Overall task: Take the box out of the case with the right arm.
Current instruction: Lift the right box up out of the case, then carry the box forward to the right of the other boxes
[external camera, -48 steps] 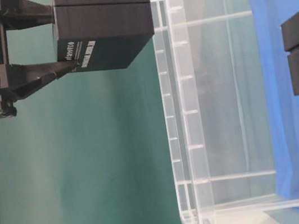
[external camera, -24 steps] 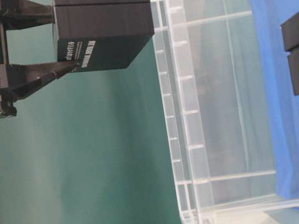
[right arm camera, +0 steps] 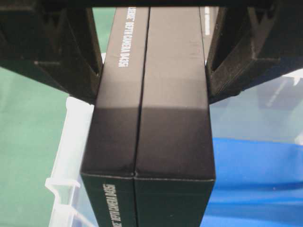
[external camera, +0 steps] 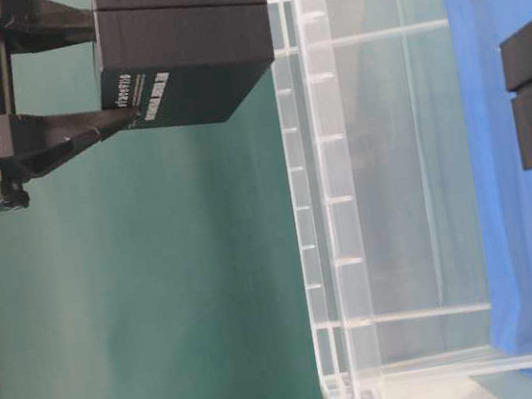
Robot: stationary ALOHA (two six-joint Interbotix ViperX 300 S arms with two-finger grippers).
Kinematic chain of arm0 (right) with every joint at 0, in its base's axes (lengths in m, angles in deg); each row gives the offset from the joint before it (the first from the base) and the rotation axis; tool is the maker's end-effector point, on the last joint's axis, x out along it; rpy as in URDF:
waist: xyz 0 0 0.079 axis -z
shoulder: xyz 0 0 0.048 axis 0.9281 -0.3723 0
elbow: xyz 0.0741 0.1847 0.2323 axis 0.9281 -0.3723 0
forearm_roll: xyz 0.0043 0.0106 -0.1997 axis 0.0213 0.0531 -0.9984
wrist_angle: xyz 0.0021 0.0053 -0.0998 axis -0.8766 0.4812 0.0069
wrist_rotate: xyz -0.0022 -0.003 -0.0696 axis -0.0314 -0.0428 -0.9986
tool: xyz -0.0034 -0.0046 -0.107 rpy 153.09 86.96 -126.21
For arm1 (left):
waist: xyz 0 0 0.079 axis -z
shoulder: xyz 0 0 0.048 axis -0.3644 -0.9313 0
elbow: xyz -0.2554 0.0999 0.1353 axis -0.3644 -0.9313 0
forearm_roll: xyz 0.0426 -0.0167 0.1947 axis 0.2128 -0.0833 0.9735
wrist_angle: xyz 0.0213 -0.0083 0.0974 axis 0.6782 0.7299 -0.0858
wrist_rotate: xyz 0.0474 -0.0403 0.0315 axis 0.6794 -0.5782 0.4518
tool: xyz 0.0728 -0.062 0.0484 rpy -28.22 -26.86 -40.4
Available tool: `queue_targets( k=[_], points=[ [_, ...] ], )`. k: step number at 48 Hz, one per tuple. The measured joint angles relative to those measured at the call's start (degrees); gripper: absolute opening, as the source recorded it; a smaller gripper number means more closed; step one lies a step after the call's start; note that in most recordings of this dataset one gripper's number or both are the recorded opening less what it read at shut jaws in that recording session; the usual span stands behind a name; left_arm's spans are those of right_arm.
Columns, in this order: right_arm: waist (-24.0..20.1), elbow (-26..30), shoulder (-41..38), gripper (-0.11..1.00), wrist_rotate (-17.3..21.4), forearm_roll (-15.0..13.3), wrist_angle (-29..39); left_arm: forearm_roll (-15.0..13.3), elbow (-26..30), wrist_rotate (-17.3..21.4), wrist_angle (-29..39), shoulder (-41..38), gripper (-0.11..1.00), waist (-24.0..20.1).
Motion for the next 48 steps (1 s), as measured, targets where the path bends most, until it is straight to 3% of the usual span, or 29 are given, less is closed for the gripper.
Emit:
queue_targets(
  k=[18, 48],
  points=[
    [-3.3, 0.0, 0.0, 0.65, 1.9, 0.0, 0.5, 0.0, -0.1, 0.0, 0.0, 0.0, 0.0, 0.0],
    [-19.7, 0.0, 1.1, 0.65, 16.4, -0.1, 3.3, -0.1, 0.0, 0.0, 0.0, 0.0, 0.0, 0.0]
  ],
)
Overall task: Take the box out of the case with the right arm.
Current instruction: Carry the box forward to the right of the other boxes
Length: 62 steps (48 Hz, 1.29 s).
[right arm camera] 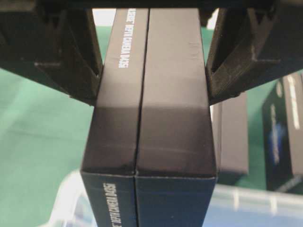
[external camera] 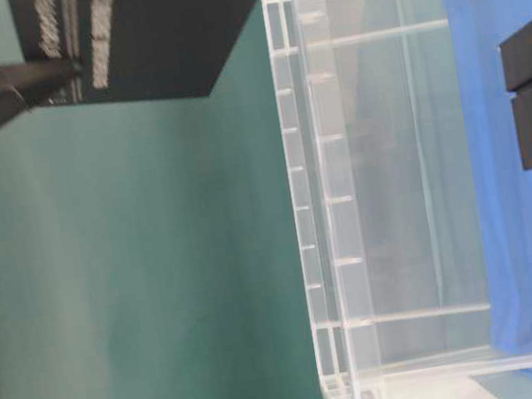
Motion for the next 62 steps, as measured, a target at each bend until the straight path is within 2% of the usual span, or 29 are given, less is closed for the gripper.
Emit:
queue_targets(
  k=[14, 24, 44, 53, 62],
  points=[
    [-8.7, 0.0, 0.0, 0.65, 8.3, 0.1, 0.0, 0.0, 0.0, 0.0, 0.0, 0.0, 0.0, 0.1],
    [-13.7, 1.0, -0.2, 0.65, 13.4, 1.4, 0.0, 0.1, 0.0, 0.0, 0.0, 0.0, 0.0, 0.0],
    [-14.0, 1.1, -1.2, 0.65, 13.9, 1.5, 0.0, 0.1, 0.0, 0.0, -0.1, 0.0, 0.0, 0.0],
    [-14.1, -1.1, -1.5, 0.65, 14.2, 1.5, -0.4, 0.0, 0.0, 0.0, -0.1, 0.0, 0.0, 0.0],
    [-14.1, -4.8, -1.7, 0.65, 14.8, 1.5, -3.7, 0.1, 0.0, 0.0, -0.2, -0.1, 0.0, 0.0]
  ],
)
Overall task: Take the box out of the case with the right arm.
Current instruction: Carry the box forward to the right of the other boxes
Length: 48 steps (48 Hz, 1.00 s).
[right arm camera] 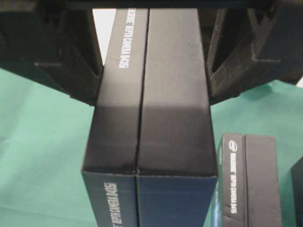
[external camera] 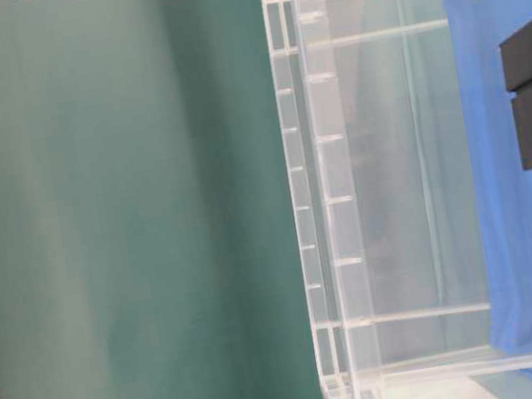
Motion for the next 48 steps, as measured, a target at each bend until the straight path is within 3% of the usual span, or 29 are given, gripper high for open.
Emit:
queue_targets(
  k=[35, 43, 48],
  points=[
    [1.3, -23.6, 0.0, 0.65, 0.3, 2.1, -23.6, 0.0, 0.0, 0.0, -0.1, 0.1, 0.0, 0.0],
    [2.2, -26.7, 0.0, 0.65, 0.3, 2.3, -28.4, 0.0, 0.0, 0.0, -0.1, 0.0, 0.0, 0.0],
    [2.5, -27.8, 0.0, 0.65, 2.2, 2.5, -30.2, 0.0, -0.1, 0.0, -0.1, 0.1, 0.0, 0.0]
  ],
)
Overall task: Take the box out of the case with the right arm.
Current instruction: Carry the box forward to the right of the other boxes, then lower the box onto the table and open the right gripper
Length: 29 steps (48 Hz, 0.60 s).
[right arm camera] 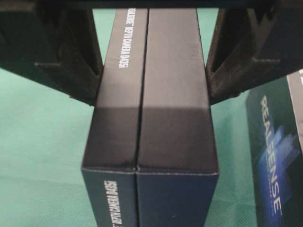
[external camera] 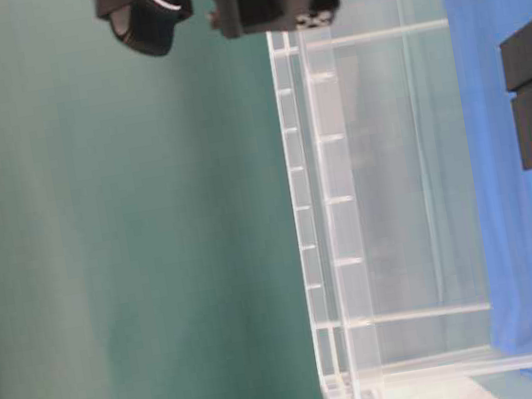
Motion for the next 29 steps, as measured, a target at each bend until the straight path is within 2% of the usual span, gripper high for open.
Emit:
queue_targets(
  k=[6, 29],
  points=[
    [0.1, -0.5, 0.0, 0.65, 1.6, 0.3, -0.7, -0.1, 0.0, 0.0, 0.0, 0.0, 0.0, 0.0],
    [0.1, -0.5, 0.0, 0.65, 1.6, 0.6, -3.6, -0.1, 0.1, 0.0, -0.1, 0.0, 0.0, 0.0]
  ],
)
